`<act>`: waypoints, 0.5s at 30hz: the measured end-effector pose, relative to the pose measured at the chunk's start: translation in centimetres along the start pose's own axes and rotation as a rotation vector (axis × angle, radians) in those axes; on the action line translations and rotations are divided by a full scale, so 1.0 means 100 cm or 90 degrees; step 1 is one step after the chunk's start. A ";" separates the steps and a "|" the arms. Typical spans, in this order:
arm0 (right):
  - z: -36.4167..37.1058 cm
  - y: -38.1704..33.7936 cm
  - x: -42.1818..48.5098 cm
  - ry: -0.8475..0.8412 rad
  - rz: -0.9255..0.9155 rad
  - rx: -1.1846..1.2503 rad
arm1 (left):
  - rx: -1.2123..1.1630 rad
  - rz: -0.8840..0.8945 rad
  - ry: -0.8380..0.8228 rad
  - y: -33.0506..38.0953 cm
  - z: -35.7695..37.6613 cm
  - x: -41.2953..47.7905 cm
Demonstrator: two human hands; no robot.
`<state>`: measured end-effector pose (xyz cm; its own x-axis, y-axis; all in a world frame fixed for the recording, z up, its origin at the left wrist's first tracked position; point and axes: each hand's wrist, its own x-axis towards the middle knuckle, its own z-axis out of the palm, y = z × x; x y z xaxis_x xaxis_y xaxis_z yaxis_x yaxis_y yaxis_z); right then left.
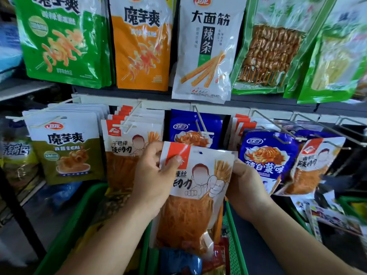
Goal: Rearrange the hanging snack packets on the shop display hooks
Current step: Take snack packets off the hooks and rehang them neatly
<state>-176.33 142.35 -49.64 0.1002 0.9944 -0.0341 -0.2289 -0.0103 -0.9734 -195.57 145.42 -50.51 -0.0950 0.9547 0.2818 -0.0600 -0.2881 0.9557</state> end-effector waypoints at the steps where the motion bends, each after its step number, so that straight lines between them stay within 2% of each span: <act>1: -0.006 -0.001 0.000 0.033 -0.003 -0.038 | -0.006 -0.011 -0.005 0.000 0.002 -0.001; 3: -0.022 -0.006 0.003 0.166 -0.065 -0.107 | -0.028 -0.040 -0.038 0.000 0.007 -0.004; 6: -0.058 -0.018 0.015 0.447 -0.229 -0.213 | 0.013 -0.064 -0.075 -0.003 0.017 -0.008; 8: -0.086 -0.023 0.025 0.537 -0.246 -0.256 | 0.044 -0.070 -0.091 -0.008 0.025 -0.011; 10: -0.109 -0.025 0.034 0.548 -0.233 -0.238 | 0.060 -0.082 -0.098 -0.012 0.033 -0.013; 12: -0.122 -0.028 0.041 0.485 -0.205 -0.163 | 0.060 -0.089 -0.102 -0.014 0.041 -0.014; 15: -0.135 -0.027 0.051 0.471 -0.186 -0.098 | 0.054 -0.089 -0.107 -0.016 0.054 -0.016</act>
<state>-162.09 146.02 -50.21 0.7625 0.6323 0.1372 0.0355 0.1708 -0.9847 -189.91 144.74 -52.07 0.0757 0.9858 0.1497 0.0239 -0.1519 0.9881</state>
